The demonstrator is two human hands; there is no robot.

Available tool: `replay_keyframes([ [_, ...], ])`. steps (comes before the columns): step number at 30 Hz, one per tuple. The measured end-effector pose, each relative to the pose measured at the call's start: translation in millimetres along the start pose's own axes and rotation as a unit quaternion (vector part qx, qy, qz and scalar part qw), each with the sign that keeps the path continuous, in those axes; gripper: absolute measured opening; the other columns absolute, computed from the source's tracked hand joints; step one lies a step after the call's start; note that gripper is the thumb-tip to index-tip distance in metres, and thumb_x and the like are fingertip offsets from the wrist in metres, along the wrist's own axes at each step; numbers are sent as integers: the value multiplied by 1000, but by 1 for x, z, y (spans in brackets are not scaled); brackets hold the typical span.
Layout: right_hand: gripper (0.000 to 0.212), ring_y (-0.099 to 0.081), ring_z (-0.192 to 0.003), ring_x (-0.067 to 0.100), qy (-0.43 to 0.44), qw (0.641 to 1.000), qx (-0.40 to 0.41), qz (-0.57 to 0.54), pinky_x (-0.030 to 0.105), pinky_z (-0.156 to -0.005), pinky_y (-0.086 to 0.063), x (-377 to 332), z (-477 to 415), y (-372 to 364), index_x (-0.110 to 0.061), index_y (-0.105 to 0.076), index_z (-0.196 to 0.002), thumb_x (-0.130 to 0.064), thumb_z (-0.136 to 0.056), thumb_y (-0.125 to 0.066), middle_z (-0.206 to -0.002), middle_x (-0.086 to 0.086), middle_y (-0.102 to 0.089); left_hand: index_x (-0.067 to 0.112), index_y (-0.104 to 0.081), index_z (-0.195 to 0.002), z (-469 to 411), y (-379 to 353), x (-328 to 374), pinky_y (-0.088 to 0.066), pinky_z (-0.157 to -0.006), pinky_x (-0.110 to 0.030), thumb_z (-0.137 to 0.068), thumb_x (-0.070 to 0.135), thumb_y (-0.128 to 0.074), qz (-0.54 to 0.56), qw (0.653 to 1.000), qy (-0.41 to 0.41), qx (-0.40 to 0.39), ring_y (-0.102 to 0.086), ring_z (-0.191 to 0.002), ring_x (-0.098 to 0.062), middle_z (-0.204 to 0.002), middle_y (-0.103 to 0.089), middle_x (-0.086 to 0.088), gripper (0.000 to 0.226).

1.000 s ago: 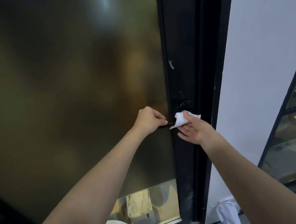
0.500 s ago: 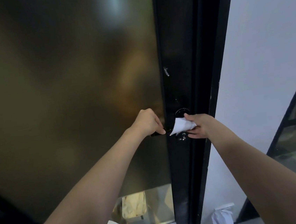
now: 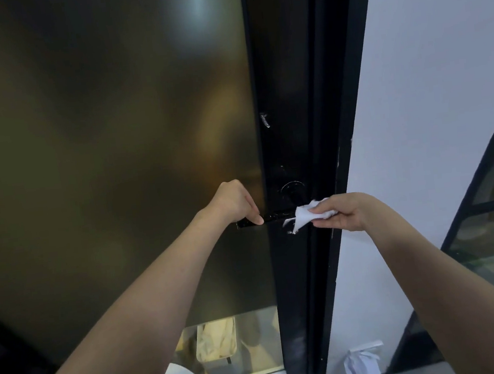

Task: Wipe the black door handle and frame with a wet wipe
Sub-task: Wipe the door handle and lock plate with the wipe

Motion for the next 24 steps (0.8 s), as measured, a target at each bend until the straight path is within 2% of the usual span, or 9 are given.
replay_keyframes([
  [2,23,-62,-95,28,51,997,63,-10,30,-77,-58,-4,2,1,9,-56,-104,9,-82,-63,-111,19,-56,10,-76,-89,0,-1,1,-47,-82,-24,-65,16,-84,1,1000,2,3,-62,-100,-20,-101,-70,-9,26],
  [7,20,-62,-75,13,262,940,200,92,17,-65,-51,10,2,-14,-4,-70,-97,-11,-78,-71,-95,11,-69,9,-76,-89,1,-2,4,-49,-87,-26,-64,17,-85,-11,1000,6,11,-61,-102,-20,-98,-70,-9,27],
  [10,18,-60,-76,9,317,916,154,193,3,-58,-40,20,5,-35,-12,-73,-93,-22,-89,-59,-81,-1,-66,10,-76,-87,2,-2,5,-46,-78,-23,-62,17,-85,-12,1000,5,15,-60,-97,-17,-90,-69,-7,27],
  [13,33,-52,-62,10,324,893,128,285,16,-54,-38,20,9,-44,-4,-64,-82,-26,-97,-44,-61,-3,-52,11,-77,-87,2,-3,4,-45,-74,-23,-63,18,-86,-11,1000,6,18,-61,-94,-17,-83,-65,-4,27],
  [16,31,-62,-95,30,327,881,120,319,29,-71,-43,16,10,-41,6,-64,-109,-13,-97,-43,-98,17,-67,13,-77,-85,2,-4,2,-49,-81,-27,-62,20,-85,-13,1000,1,23,-55,-106,-17,-86,-66,-5,25],
  [18,26,-53,-112,35,343,856,147,357,29,-86,-41,13,7,-38,5,-65,-107,-6,-93,-47,-120,23,-58,14,-77,-83,1,-4,1,-50,-86,-31,-62,20,-85,-14,1000,-1,26,-51,-111,-18,-88,-66,-6,24],
  [20,24,-51,-106,31,331,838,192,389,33,-87,-45,9,2,-35,1,-70,-87,-10,-90,-49,-116,17,-51,13,-77,-82,1,-5,1,-50,-83,-28,-62,19,-85,-9,1000,0,27,-54,-108,-18,-92,-67,-7,23],
  [22,29,-52,-88,30,303,831,228,407,31,-69,-44,4,3,-33,-2,-61,-65,-11,-89,-47,-100,14,-44,13,-76,-83,2,-5,1,-50,-82,-27,-63,19,-85,-10,1000,2,27,-56,-106,-18,-91,-67,-6,23],
  [24,21,-55,-84,33,322,823,265,385,32,-64,-42,-1,2,-30,1,-61,-78,-6,-90,-45,-94,15,-47,13,-77,-83,1,-5,1,-50,-82,-28,-62,20,-85,-14,1000,0,28,-54,-109,-18,-88,-66,-5,23],
])
Point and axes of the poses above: each hand's wrist, its own z-axis away from the middle knuckle, its own y-axis out of the back of the hand, x = y × z, the point moved 1 cm from there along -z, towards the middle knuckle
